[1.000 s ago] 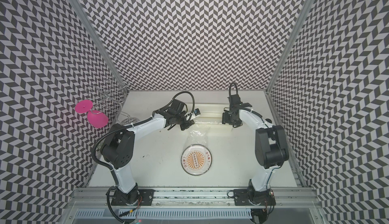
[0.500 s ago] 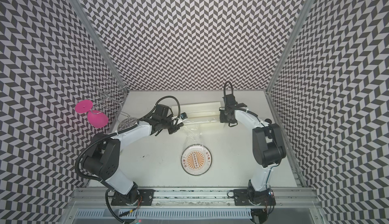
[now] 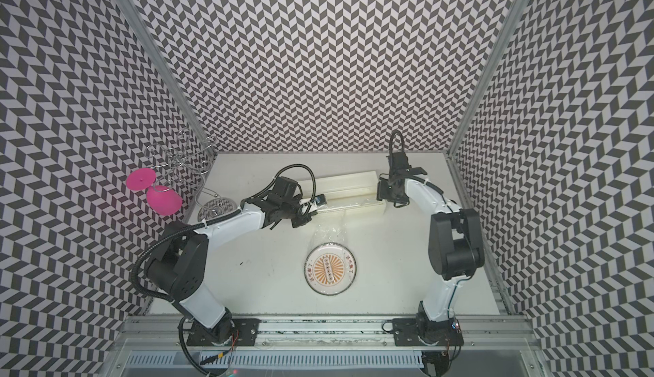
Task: Wrap the plate with plastic wrap
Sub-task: Tear off the plastic wrap from the plastic wrap cutting box.
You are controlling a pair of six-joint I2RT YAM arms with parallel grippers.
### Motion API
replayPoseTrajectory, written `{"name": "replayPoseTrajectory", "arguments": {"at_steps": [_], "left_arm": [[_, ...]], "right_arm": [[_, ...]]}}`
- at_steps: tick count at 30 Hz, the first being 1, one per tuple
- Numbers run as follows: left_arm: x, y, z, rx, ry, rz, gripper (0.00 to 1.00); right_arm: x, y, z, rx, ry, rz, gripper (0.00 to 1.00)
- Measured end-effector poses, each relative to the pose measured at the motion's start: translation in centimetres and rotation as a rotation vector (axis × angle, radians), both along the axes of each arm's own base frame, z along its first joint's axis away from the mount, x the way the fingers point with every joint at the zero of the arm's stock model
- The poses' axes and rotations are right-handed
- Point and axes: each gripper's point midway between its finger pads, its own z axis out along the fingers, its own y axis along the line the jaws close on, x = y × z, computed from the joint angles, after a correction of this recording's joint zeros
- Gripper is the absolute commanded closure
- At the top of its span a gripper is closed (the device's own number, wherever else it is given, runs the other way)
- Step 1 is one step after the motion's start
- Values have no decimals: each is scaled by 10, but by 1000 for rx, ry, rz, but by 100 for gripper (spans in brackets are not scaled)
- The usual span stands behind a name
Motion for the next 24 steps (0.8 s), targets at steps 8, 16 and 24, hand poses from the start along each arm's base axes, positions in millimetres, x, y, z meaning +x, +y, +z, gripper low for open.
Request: {"name": "replayPoseTrajectory", "arguments": {"at_steps": [8, 16, 24], "left_arm": [[3, 4, 0, -24, -5, 17, 95], [9, 47, 3, -73, -29, 101, 98], [2, 38, 3, -61, -23, 67, 82]], "right_arm": [[-2, -5, -13, -5, -10, -49, 48], [-3, -18, -13, -14, -37, -122, 53], [-3, -24, -12, -7, -36, -138, 53]]}}
